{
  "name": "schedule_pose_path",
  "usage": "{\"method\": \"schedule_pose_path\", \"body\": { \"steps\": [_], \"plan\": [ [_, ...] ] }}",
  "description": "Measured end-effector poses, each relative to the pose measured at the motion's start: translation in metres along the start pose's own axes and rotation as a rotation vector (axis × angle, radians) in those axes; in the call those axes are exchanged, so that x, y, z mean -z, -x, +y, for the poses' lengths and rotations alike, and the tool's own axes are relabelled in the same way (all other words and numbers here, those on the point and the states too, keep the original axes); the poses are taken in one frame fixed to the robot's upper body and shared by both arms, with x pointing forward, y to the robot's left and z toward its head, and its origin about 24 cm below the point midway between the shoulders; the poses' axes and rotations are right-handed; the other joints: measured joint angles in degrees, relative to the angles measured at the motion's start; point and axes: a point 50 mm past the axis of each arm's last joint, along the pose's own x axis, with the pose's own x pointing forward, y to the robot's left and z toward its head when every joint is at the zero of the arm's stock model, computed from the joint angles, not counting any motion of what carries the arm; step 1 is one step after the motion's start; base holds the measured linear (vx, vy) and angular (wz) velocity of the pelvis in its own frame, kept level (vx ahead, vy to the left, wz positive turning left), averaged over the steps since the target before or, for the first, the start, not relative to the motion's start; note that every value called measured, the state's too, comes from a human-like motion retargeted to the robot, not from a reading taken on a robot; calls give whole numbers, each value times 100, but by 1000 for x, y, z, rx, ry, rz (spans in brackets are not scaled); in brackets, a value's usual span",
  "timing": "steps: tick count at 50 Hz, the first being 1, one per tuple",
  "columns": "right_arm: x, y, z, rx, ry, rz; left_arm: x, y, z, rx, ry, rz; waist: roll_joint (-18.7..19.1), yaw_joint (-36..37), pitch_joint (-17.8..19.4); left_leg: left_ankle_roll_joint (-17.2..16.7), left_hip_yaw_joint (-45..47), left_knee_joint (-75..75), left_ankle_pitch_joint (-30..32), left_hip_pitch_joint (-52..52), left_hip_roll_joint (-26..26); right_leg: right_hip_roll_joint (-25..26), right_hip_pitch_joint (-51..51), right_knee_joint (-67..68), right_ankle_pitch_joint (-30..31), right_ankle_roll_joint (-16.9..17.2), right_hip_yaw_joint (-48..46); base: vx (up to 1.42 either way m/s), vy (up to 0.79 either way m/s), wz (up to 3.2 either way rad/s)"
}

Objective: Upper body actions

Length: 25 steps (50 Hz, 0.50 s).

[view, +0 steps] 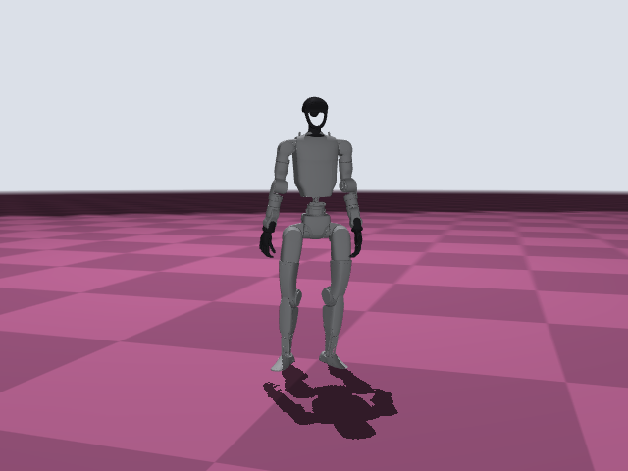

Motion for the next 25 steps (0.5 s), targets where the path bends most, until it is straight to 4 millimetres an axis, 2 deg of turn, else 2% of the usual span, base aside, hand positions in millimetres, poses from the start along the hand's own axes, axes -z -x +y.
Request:
{"method": "schedule_pose_path", "body": {
  "steps": [3, 6, 8, 11, 13, 15, 18, 21, 23, 25],
  "plan": [
    [-81, 19, -7, -30, 167, -223, 94, 28, 2, -13, 125, 350, 57, 36, 54, -8, 22, -28, 3, 66, 3, 24, 9, 9, 5, -15, 58, 0, 0, 0],
    [-163, 53, -3, -74, 315, -504, 177, 78, -6, -29, 323, 682, 68, 32, 118, -28, 33, -52, 6, 114, 7, 49, 3, 24, 1, -26, 138, 0, 0, 0],
    [-209, 83, 4, -100, 400, -693, 220, 114, -14, -51, 470, 843, 63, 27, 159, -43, 48, -64, 7, 141, 17, 71, 0, 32, -3, -35, 193, 0, 0, 0],
    [-260, 134, 11, -115, 503, -945, 257, 155, -29, -104, 614, 960, 76, 2, 206, -64, 71, -71, 5, 161, 46, 108, -22, 52, -13, -44, 266, 0, 0, 0],
    [-281, 163, 15, -105, 560, -1080, 271, 172, -37, -137, 651, 997, 89, -20, 225, -77, 85, -73, 3, 167, 67, 130, -41, 71, -22, -46, 321, 0, 0, 0],
    [-294, 185, 17, -80, 613, -1182, 279, 182, -43, -156, 665, 1026, 88, -47, 236, -88, 92, -73, 0, 170, 83, 141, -56, 87, -28, -44, 350, 0, 0, 0],
    [-299, 196, 18, -24, 696, -1236, 278, 181, -48, -158, 676, 1038, 55, -87, 225, -96, 94, -71, 0, 166, 92, 145, -65, 94, -34, -43, 355, 0, 0, 0],
    [-287, 178, 16, 36, 765, -1182, 261, 158, -45, -145, 671, 970, 7, -132, 181, -101, 92, -65, 1, 150, 95, 144, -73, 95, -41, -45, 355, 0, 0, 0],
    [-269, 153, 11, 81, 786, -1095, 238, 131, -39, -137, 646, 881, -20, -147, 143, -100, 95, -60, 3, 123, 99, 142, -93, 99, -48, -45, 360, 0, 0, 0],
    [-241, 119, 6, 112, 779, -963, 206, 100, -28, -140, 594, 777, -41, -152, 105, -95, 105, -54, 3, 101, 104, 140, -107, 101, -52, -42, 371, 0, 0, 0]
  ]
}}
